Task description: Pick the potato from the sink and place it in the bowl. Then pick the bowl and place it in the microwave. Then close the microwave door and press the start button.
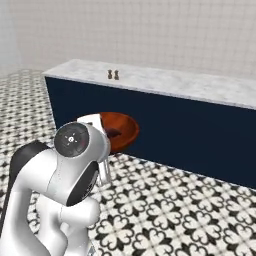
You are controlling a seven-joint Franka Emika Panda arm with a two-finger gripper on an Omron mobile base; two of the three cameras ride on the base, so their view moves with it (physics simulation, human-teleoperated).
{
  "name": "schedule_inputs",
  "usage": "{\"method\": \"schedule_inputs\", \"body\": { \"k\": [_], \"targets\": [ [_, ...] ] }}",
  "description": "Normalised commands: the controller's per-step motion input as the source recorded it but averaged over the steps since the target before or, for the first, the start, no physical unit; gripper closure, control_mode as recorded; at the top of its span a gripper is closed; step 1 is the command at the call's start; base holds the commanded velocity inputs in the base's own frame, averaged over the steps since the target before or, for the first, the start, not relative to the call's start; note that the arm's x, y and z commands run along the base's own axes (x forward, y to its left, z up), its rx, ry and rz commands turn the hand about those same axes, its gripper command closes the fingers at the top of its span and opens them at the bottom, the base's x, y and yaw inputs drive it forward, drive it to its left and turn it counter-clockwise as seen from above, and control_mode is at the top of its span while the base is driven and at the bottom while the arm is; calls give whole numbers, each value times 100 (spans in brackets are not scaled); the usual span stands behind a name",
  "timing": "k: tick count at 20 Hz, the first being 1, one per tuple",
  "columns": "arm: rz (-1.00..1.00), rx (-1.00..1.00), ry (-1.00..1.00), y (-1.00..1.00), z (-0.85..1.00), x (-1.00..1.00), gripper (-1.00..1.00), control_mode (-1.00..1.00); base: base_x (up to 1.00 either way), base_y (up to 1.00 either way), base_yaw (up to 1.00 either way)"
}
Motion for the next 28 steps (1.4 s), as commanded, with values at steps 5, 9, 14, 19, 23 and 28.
{"method": "schedule_inputs", "body": {
  "k": [5,9,14,19,23,28],
  "targets": [
    [0,0,0,0,0,0,100,100,10,21,80],
    [0,0,0,0,0,0,100,100,19,17,72],
    [0,0,0,0,0,0,100,100,34,-14,74],
    [0,0,0,0,0,0,100,100,67,-47,67],
    [0,0,0,0,0,0,100,100,83,-78,61],
    [0,0,0,0,0,0,100,100,92,-76,60]
  ]
}}
